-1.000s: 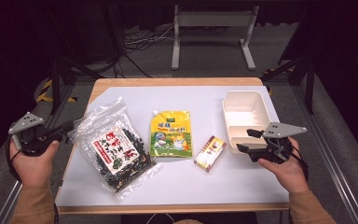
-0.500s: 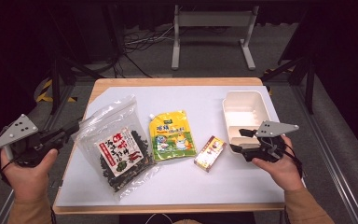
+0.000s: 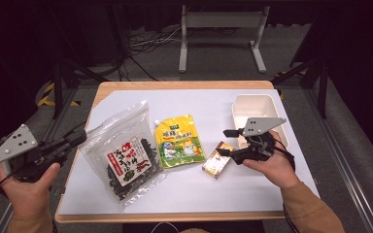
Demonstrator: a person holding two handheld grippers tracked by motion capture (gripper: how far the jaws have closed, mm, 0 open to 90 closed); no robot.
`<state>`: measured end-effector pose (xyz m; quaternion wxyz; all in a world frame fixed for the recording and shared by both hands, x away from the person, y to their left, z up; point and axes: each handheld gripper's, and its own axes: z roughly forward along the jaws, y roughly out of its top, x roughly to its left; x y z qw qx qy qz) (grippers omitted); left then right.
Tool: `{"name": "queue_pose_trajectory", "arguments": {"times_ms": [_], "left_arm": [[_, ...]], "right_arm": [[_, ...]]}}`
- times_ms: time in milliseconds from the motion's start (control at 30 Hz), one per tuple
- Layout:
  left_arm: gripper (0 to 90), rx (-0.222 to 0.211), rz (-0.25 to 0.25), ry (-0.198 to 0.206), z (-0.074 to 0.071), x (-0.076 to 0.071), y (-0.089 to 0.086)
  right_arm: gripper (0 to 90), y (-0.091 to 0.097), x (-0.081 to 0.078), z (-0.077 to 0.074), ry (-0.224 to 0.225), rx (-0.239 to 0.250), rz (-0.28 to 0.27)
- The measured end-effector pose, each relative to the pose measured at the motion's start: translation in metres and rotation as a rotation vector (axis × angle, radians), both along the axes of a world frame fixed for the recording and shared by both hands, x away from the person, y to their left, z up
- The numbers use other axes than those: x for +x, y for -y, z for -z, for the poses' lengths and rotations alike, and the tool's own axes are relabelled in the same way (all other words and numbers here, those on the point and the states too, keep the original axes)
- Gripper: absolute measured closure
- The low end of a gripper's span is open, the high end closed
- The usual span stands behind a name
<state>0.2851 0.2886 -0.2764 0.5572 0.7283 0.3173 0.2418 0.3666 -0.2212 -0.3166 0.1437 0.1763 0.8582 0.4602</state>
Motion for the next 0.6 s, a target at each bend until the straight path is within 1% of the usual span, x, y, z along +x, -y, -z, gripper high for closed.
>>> {"name": "queue_pose_trajectory", "arguments": {"times_ms": [167,200,267,400,600], "left_arm": [[90.0,-0.006,0.020,0.007,-0.001,-0.006,0.002],[90.0,-0.006,0.024,0.009,-0.001,-0.006,0.002],[90.0,-0.007,0.028,0.012,-0.001,-0.007,0.003],[90.0,-0.012,0.035,0.013,-0.001,-0.007,0.003],[90.0,-0.026,0.044,0.010,-0.001,-0.005,0.002]], "right_arm": [[37.2,-0.028,0.006,-0.006,0.002,-0.010,-0.081],[37.3,-0.038,0.008,-0.008,0.008,-0.017,-0.103],[37.3,-0.051,0.012,-0.012,0.011,-0.022,-0.129],[37.3,-0.070,0.020,-0.015,0.017,-0.025,-0.164],[37.5,-0.092,0.030,-0.015,0.002,-0.018,-0.193]]}}
